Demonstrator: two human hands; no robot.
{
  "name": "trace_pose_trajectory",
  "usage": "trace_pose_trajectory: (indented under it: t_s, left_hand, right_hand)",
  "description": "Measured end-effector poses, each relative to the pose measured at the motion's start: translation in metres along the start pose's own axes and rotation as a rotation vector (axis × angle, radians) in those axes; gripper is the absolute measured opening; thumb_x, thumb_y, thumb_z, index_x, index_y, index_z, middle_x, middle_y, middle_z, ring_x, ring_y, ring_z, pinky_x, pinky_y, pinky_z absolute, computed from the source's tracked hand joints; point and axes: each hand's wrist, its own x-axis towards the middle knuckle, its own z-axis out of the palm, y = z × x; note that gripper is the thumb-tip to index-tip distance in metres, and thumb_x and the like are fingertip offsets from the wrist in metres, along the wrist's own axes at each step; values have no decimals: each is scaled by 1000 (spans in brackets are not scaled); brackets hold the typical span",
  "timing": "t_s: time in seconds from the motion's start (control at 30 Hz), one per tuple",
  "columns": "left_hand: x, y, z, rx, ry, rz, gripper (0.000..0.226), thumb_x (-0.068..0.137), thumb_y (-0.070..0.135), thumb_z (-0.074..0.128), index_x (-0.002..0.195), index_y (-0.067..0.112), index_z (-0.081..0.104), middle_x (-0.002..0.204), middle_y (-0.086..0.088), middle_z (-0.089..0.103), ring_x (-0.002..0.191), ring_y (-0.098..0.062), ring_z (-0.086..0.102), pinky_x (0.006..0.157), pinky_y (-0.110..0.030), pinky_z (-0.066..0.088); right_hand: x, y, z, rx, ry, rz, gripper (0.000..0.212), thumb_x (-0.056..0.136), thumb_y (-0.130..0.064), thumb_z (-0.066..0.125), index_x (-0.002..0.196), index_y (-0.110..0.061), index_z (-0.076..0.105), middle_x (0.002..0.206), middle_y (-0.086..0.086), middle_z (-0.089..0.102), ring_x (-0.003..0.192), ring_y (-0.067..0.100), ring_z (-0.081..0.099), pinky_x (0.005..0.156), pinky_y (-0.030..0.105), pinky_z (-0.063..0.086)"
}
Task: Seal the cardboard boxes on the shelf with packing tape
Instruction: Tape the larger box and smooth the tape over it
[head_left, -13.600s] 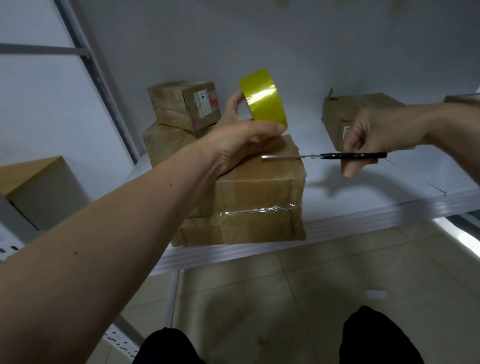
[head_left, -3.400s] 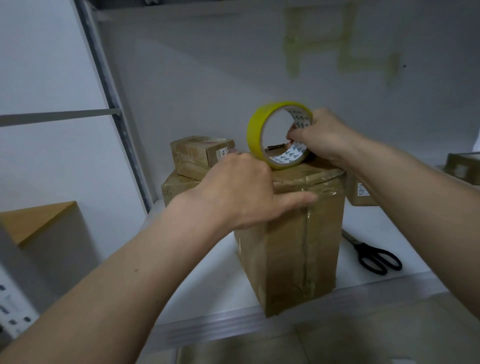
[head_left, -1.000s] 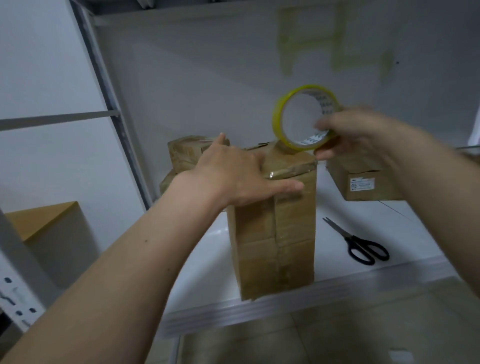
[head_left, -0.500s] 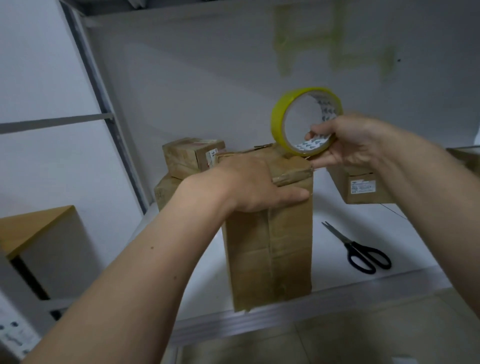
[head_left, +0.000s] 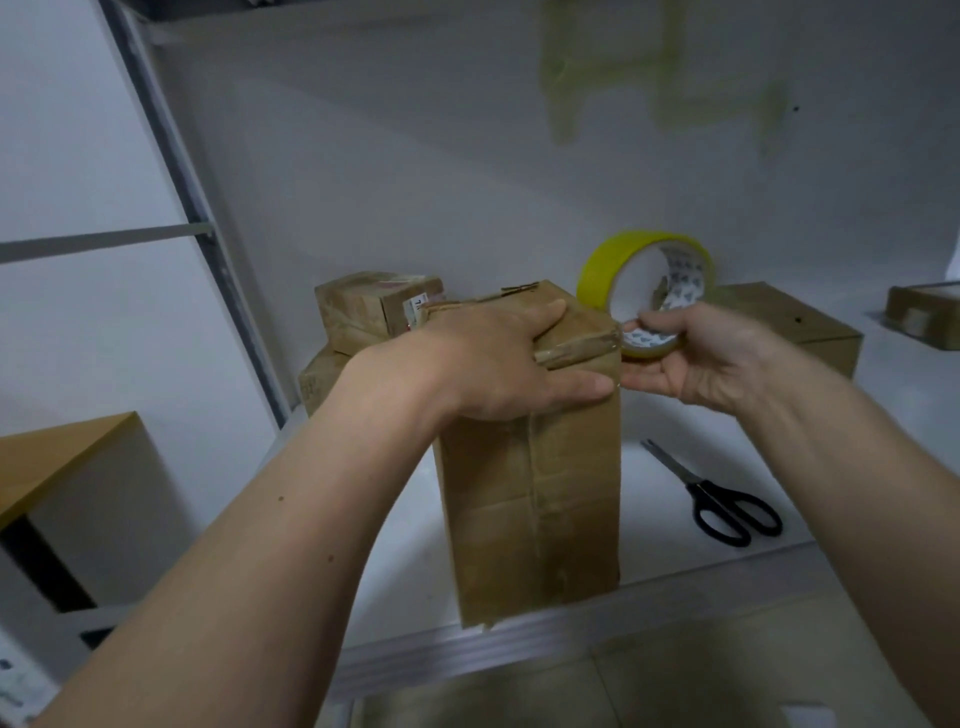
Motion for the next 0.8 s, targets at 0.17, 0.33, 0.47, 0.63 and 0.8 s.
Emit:
trace_pose_trajectory:
  t_s: [0.17,0.33,0.47,0.63,0.8]
  left_hand:
    - [3,-3,7,41,17,-66,92,72,90,41,151,51,15,162,6,23,149,-25,21,119,-54,18]
    - [-3,-20,12,-105,114,-168,105,56,97,47,148,56,19,166,0,9,152,-28,12,121,-49,18]
    - [-16,-38,15,-296,342,-166,118,45,98,51,150,49,26,162,-3,21,147,-27,24,115,-44,28]
    - [-26,-37,42,-664,707,-160,125,52,87,64,155,42,8,164,-1,10,151,-20,9,117,-32,14]
    - [-33,-33,111,-1000,761,-194,120,53,84,57,153,46,4,163,11,-1,150,-6,1,116,-28,8]
  right_hand:
    - [-2,36,11,213,-34,-22,29,97,-23,49,118,-6,58,94,15,70,72,24,71,63,37,60]
    - [-5,54,46,124,-111,-29,48,88,-48,55,122,-16,66,124,13,64,121,31,57,107,50,40]
    - [-14,31,76,27,-69,-82,33,86,-42,52,98,-18,71,100,8,68,93,28,59,94,43,47]
    - [-39,-15,100,-272,48,-349,31,88,-38,52,66,-19,63,65,-5,64,63,14,61,56,23,43]
    - [-49,-3,116,-778,120,-440,36,94,-38,45,67,-15,53,74,-1,57,65,13,52,50,25,31]
